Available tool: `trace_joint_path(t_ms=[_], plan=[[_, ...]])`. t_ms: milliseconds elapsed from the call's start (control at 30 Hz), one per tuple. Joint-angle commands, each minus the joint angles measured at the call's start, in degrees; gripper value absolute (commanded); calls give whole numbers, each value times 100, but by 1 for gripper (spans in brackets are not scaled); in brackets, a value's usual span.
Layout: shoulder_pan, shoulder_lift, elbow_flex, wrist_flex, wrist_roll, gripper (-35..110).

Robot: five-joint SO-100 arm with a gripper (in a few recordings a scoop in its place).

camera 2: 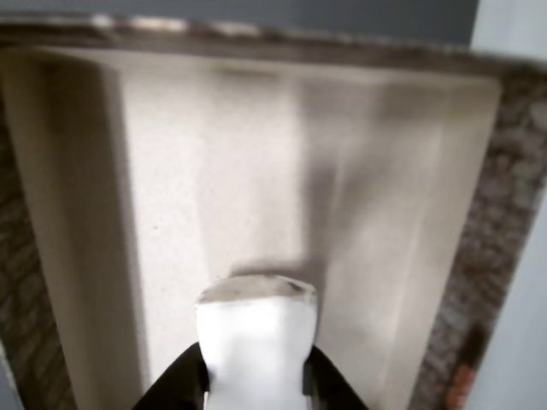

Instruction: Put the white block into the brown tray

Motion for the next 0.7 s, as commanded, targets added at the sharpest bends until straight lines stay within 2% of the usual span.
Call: trace_joint_path(t_ms=[0, 167, 467, 667], plan=[[26, 105, -264, -167, -281, 12], [-35, 185, -246, -202, -712, 28], [-9, 193, -246, -62, -721, 37], [26, 334, -290, -53, -729, 37]])
